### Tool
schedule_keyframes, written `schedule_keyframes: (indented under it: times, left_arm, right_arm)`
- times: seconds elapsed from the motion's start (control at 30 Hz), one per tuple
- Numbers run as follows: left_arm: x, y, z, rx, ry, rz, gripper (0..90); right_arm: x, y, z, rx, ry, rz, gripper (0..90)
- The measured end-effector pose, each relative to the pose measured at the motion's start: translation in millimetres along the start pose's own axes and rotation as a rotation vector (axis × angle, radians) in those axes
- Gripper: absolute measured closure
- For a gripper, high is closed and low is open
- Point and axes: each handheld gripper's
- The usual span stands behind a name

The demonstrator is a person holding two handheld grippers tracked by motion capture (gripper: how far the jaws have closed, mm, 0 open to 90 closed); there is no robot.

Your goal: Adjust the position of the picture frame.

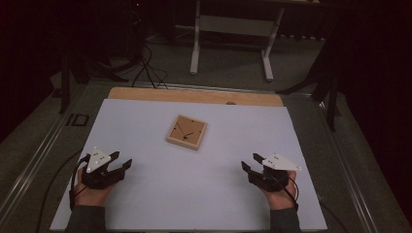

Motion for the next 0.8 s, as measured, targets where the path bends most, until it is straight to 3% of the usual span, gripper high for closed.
schedule_keyframes:
  times: [0.33, 0.5, 0.8]
  left_arm:
    - [-0.3, -0.4, 0.4, 0.005, -0.007, -0.004, 44.2]
    - [-2.1, -0.6, 2.0, -0.006, -0.010, -0.017, 44.2]
    - [-1.7, -0.7, 3.3, -0.006, -0.012, -0.017, 44.2]
  right_arm:
    - [12.6, -20.3, 7.0, -0.011, -0.028, -0.023, 48.9]
    - [26.1, -37.2, 16.7, -0.028, -0.026, -0.031, 51.1]
    - [48.5, -49.9, 25.8, -0.031, -0.027, -0.031, 51.1]
Point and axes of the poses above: each handheld gripper's, and its own axes: x roughly forward along the jaws, y roughly out of its underside, z roughly to its left, and after that the axes turned 3 degrees about -z, right-handed
